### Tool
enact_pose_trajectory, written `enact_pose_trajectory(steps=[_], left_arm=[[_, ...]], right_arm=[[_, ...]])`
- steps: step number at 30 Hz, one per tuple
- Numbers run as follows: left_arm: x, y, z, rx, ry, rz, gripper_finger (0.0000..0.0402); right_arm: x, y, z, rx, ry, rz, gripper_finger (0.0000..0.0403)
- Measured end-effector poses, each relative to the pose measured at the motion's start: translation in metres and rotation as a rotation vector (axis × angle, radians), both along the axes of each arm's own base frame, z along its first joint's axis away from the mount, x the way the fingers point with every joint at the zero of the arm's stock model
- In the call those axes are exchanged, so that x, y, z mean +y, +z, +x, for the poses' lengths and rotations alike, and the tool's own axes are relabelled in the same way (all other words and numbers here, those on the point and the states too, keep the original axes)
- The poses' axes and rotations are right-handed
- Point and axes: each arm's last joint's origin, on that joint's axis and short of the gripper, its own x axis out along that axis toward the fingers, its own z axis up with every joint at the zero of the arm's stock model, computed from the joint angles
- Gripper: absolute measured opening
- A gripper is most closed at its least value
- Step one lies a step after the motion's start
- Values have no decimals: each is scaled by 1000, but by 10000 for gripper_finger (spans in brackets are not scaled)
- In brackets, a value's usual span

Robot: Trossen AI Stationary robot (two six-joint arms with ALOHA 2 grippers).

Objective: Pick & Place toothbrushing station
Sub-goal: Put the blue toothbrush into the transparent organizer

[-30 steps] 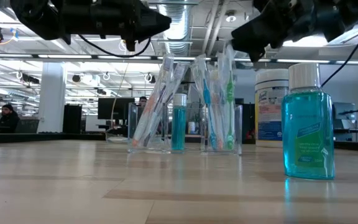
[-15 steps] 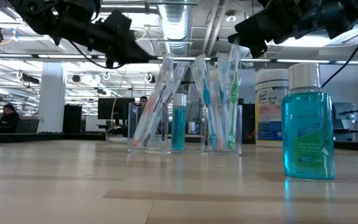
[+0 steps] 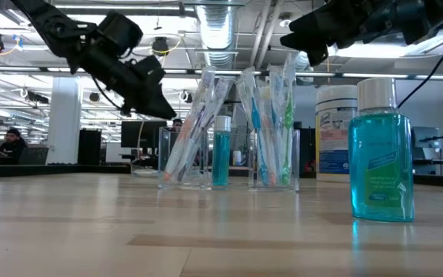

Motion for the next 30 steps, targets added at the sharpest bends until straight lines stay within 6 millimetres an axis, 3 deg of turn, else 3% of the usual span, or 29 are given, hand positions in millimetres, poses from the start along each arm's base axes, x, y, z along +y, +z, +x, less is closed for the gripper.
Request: enact_pose_trajectory(steps=[20, 30], left_arm=[[30, 0, 45, 412, -156, -105, 90], [40, -23, 62, 564, -210, -162, 90]], right_arm=[[0, -3, -1, 30, 1, -4, 164], [0, -3, -1, 29, 3, -11, 165]])
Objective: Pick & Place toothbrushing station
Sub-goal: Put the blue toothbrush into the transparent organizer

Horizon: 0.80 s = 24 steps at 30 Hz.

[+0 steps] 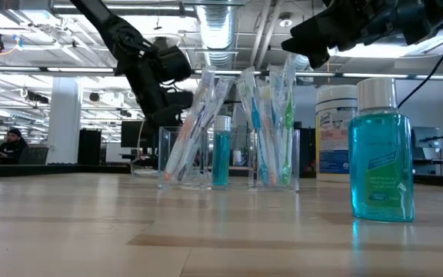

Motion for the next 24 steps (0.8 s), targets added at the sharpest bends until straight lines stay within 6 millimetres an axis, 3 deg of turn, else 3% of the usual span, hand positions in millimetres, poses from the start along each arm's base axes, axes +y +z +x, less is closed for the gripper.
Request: enact_pose_trajectory(steps=[17, 24], left_arm=[[-1, -16, 3, 85, -100, 9, 92], [-1, -17, 4, 81, -109, 19, 132]], right_arm=[[0, 0, 0, 4, 2, -7, 166], [0, -1, 0, 5, 2, -7, 165]])
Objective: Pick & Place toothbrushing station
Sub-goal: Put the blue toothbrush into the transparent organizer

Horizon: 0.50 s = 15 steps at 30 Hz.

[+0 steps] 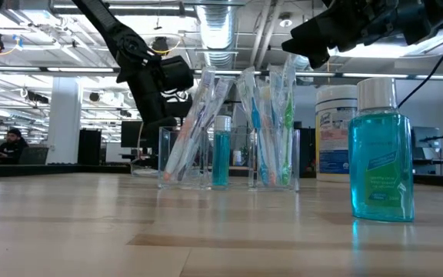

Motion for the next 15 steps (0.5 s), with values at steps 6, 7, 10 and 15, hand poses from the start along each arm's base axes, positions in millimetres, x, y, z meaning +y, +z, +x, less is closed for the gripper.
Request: enact_pose_trajectory(steps=[6, 7, 10, 15], left_arm=[[0, -2, 0, 15, -45, 18, 163], [0, -2, 0, 15, -46, 19, 165], [0, -2, 0, 10, -46, 21, 168], [0, -4, 2, 8, -50, 23, 163]], right_arm=[[0, 0, 0, 0, 0, 0, 165], [0, 0, 0, 0, 0, 0, 164], [0, 0, 0, 1, 0, 0, 164], [0, 0, 0, 1, 0, 0, 167]])
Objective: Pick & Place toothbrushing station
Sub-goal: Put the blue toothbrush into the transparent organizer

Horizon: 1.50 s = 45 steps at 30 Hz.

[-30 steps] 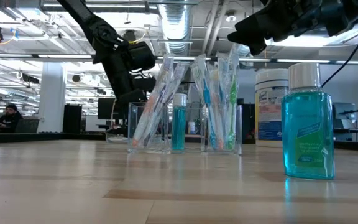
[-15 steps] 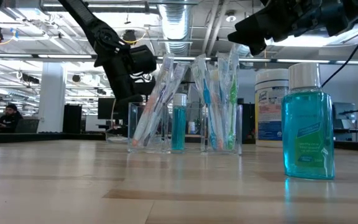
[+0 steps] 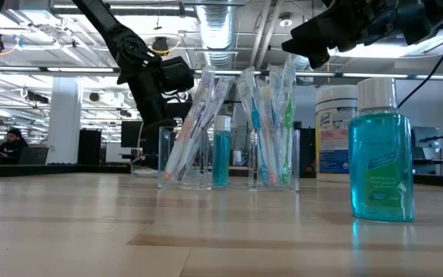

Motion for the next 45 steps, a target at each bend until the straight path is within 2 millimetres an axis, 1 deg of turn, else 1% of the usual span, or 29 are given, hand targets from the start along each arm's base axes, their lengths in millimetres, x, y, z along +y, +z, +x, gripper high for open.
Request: enact_pose_trajectory(steps=[7, 10, 16, 19, 23, 32, 41, 45], left_arm=[[1, -21, 3, 45, -8, -34, 157], [2, -24, 5, 50, -17, -32, 157], [0, -22, 5, 46, -16, -19, 149], [-1, -20, 5, 46, -17, -12, 135], [-4, -20, 6, 59, -15, 9, 105], [-10, -20, 9, 61, -31, 22, 11], [-10, -18, 9, 59, 22, 30, 1], [-10, -10, 6, 40, 48, 27, 1]], right_arm=[[1, -1, 0, 10, 4, 0, 162], [2, -2, 0, 17, 8, 0, 162], [2, -2, -1, 19, 7, -1, 164], [2, -2, -1, 20, 7, 0, 163], [2, -2, -1, 21, 7, -1, 160], [1, -2, -1, 21, 6, -1, 157], [1, -2, -1, 21, 6, -1, 152], [1, -2, -1, 21, 6, -1, 154]])
